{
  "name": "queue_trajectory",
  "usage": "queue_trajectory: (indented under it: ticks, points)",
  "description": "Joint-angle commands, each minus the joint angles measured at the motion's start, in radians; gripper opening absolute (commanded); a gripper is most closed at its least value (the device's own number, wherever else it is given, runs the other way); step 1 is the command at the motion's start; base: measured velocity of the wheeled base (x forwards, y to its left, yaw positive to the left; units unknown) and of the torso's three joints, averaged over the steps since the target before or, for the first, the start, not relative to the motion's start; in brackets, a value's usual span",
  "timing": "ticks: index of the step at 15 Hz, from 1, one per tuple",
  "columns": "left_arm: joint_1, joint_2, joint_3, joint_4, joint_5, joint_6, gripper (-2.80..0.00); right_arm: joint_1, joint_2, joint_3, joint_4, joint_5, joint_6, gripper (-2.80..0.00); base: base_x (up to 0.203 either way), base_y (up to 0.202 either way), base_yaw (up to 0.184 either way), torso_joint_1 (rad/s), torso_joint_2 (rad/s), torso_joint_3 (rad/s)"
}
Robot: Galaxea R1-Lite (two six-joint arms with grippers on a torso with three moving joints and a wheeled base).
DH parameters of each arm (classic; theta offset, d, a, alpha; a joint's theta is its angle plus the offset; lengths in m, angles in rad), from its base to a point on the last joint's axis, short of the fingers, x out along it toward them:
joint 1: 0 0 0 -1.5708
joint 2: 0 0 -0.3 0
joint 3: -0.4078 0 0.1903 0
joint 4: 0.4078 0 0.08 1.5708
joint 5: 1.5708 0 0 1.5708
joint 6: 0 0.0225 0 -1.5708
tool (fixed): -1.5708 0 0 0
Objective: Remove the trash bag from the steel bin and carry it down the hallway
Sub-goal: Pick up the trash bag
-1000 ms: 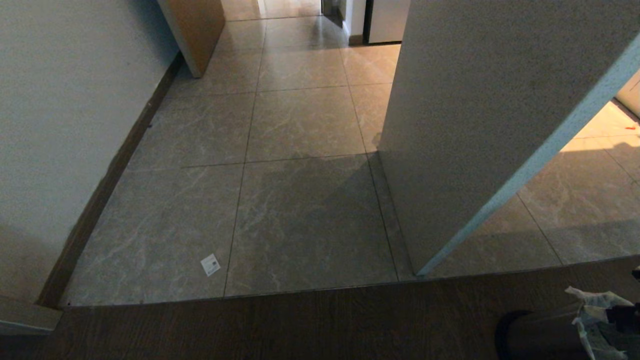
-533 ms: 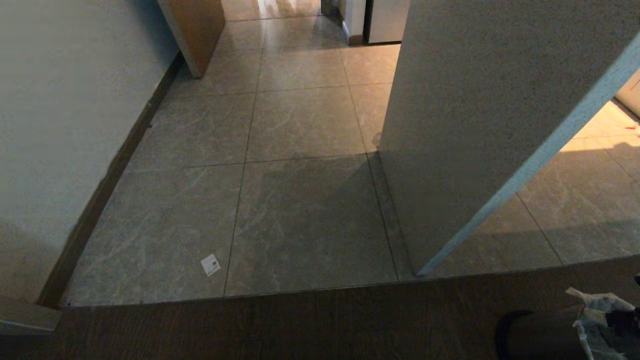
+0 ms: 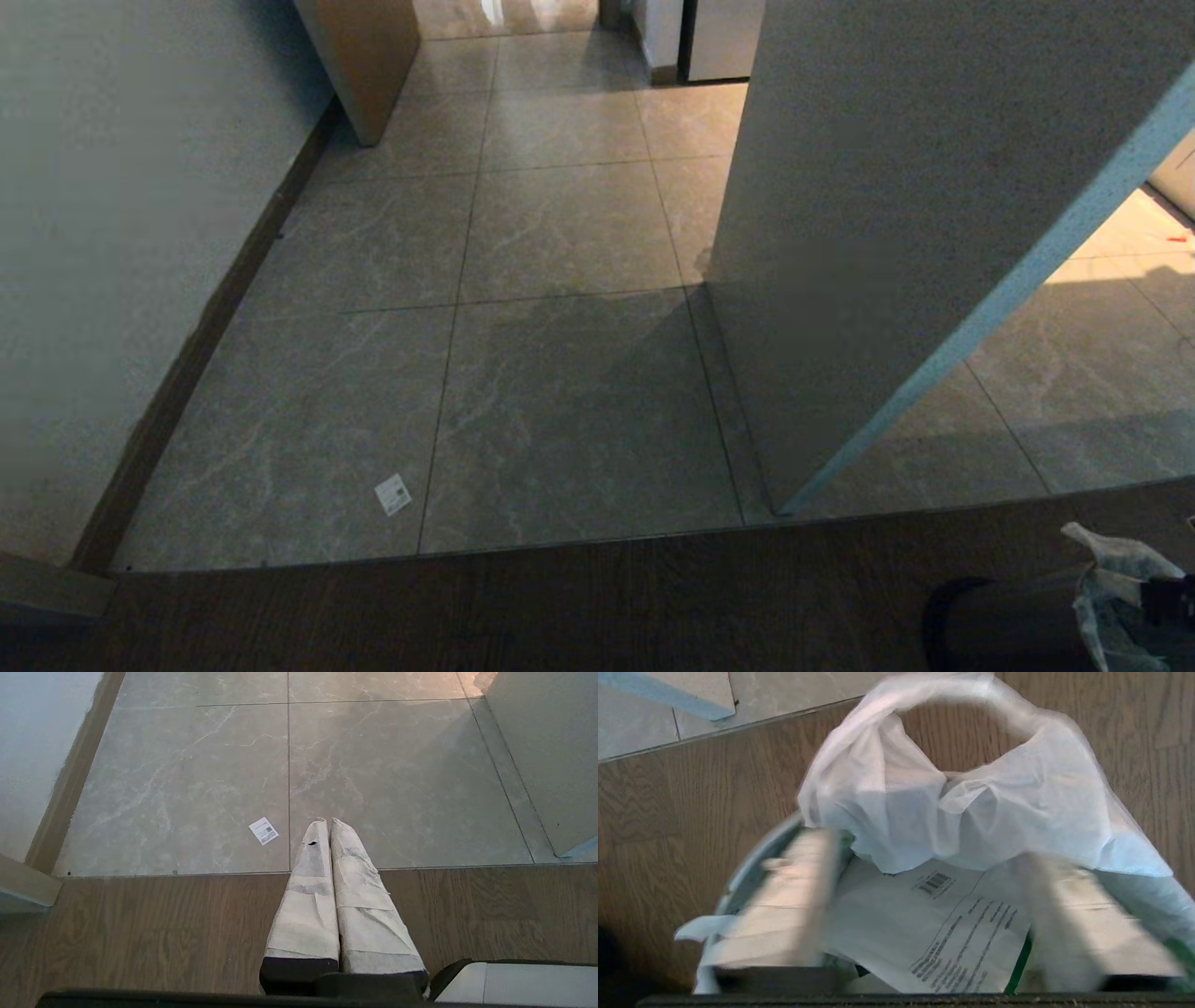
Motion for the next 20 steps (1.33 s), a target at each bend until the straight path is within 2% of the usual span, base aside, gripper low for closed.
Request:
queue_trajectory:
  ticks: [1, 9, 16, 18, 20]
  points:
    - [0.000, 0.000, 0.000, 0.000, 0.000, -0.001, -2.80, -0.001, 0.005, 0.003, -0.005, 0.003, -0.005, -2.80, 0.000, 0.000, 0.000, 0.000, 0.00, 0.000]
    - [0.000, 0.000, 0.000, 0.000, 0.000, -0.001, -2.80, -0.005, -0.015, 0.033, -0.012, 0.004, -0.007, -2.80, 0.000, 0.000, 0.000, 0.000, 0.00, 0.000]
    - [0.000, 0.000, 0.000, 0.000, 0.000, -0.001, -2.80, -0.021, -0.311, 0.243, 0.059, -0.021, -0.015, -2.80, 0.000, 0.000, 0.000, 0.000, 0.00, 0.000]
    - [0.000, 0.000, 0.000, 0.000, 0.000, -0.001, -2.80, -0.024, -0.378, 0.287, 0.098, -0.047, -0.021, -2.80, 0.000, 0.000, 0.000, 0.000, 0.00, 0.000]
    - [0.000, 0.000, 0.000, 0.000, 0.000, -0.001, -2.80, -0.025, -0.387, 0.278, 0.132, -0.131, -0.031, -2.80, 0.000, 0.000, 0.000, 0.000, 0.00, 0.000]
